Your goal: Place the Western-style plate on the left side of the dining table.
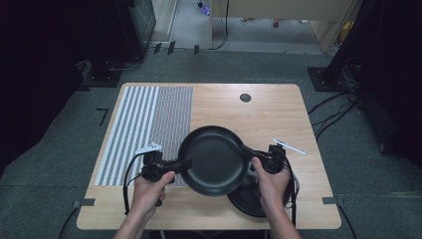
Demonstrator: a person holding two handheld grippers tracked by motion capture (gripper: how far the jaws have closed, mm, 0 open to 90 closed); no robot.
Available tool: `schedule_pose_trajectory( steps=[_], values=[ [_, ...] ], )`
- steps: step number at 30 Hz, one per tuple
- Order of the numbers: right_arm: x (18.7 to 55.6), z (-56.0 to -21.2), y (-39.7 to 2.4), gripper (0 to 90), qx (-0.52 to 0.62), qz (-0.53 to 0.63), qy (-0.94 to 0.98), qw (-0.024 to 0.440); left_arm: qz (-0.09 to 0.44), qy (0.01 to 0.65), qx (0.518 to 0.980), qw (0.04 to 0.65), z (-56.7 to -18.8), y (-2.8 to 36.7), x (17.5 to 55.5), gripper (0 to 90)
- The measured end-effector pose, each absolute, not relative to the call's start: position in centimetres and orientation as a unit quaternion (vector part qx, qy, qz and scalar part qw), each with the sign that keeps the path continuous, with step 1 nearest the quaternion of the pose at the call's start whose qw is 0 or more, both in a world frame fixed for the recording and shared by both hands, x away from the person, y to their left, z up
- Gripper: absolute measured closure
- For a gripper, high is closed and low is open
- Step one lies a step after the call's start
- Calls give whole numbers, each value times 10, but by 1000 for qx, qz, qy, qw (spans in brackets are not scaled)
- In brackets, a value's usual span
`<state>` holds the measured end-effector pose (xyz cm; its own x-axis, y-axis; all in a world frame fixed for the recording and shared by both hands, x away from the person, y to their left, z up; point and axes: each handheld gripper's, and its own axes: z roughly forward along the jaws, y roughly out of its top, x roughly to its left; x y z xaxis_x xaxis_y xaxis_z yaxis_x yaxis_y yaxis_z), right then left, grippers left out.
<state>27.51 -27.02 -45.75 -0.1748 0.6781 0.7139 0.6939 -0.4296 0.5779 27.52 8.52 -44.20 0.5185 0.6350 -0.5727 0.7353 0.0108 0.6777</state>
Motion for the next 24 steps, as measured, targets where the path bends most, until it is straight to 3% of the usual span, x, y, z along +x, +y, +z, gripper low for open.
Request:
schedule_pose_trajectory(
  steps=[24],
  values=[
    [335, -452, -178, 827, -621, -540, -566, 49, -6, 547, 651, 526, -441, 173, 302, 712]
  ],
)
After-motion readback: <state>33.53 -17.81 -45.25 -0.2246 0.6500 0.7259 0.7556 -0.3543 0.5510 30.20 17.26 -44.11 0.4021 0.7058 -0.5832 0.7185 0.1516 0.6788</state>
